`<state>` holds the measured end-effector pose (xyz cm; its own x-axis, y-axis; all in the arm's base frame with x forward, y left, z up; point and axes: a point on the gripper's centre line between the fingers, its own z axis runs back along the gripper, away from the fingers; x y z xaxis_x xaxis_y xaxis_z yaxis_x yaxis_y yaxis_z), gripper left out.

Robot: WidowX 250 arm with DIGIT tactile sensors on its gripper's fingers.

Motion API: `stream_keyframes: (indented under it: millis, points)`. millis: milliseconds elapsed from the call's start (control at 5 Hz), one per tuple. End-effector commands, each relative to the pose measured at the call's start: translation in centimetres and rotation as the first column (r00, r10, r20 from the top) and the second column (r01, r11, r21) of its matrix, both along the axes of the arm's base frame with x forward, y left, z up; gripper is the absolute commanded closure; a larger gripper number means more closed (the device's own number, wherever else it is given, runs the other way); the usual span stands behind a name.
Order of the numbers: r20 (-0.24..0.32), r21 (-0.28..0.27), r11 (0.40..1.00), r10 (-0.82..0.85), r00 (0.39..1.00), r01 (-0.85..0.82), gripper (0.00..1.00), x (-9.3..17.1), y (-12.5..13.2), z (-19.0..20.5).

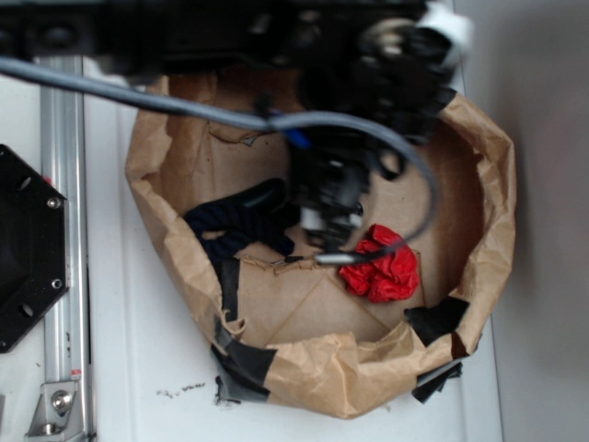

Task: Grab the black box.

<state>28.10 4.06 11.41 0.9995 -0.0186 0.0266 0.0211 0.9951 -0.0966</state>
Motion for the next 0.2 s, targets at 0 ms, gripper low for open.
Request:
stream_keyframes:
  millis: [0]
  points:
    - [0.051, 0.087, 0.996, -0.038, 0.998, 0.034, 1.0, 1.04, -3.49, 2.53]
